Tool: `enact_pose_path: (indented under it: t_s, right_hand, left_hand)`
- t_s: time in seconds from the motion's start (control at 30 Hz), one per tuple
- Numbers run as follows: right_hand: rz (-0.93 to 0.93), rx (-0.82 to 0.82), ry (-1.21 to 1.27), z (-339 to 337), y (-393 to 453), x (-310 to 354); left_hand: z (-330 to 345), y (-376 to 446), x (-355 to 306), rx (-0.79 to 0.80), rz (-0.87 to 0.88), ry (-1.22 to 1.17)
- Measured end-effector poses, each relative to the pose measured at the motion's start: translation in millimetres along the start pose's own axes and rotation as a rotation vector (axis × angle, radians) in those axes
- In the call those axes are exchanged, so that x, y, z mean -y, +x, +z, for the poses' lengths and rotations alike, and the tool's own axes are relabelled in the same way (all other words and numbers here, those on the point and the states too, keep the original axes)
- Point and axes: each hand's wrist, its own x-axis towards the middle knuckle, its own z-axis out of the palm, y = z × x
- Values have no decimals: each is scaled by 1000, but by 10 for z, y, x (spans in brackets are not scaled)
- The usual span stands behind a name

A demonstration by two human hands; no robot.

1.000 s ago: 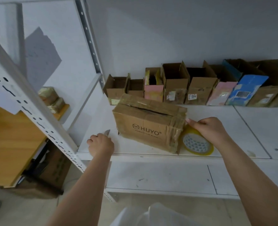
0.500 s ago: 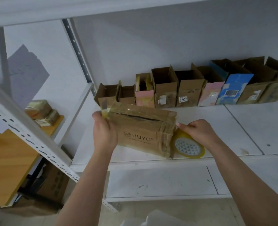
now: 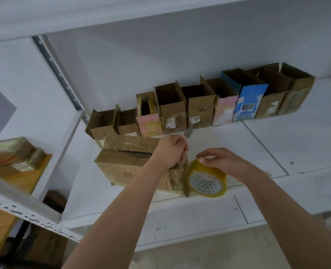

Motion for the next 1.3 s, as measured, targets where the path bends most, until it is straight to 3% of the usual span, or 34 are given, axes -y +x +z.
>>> enact_pose_path:
  t_s: [0.1, 0.17, 0.33, 0.47, 0.63, 0.87, 0.93, 1.0, 1.07, 1.17, 1.3]
  right_hand:
    - [44, -53, -300, 35, 68, -22]
    - [46, -63, -369, 30, 80, -22]
    - [18, -8, -203, -45, 5, -71]
    - [-20, -84, -111, -45, -34, -119]
    - [-20, -209, -237, 15, -48, -77]
    - [-28, -290, -317, 92, -78, 1]
    - [-10, -278, -262, 105, -84, -16]
    - [11, -264, -219, 104, -86, -51]
    - [19, -252, -191, 108, -76, -74]
    - [24, -243, -148, 135, -46, -70]
    - [77, -234, -27, 150, -34, -66]
  left_hand:
    - [4, -11, 9, 5, 20, 6]
    - [-17, -34, 4, 14, 40, 33]
    - [-161, -83, -216, 206, -9, 128]
    - [-235, -85, -482, 418, 13, 556]
    - [-23, -22, -681, 532, -27, 1032]
    - [214, 4, -604, 449, -38, 1276]
    - [117, -26, -610, 441, -15, 1178]
    - [-57, -34, -609, 408, -27, 928]
    - [-127, -41, -560, 286, -37, 757]
    - [79, -86, -442, 76, -18, 851]
    - [285, -76, -302, -83, -47, 968]
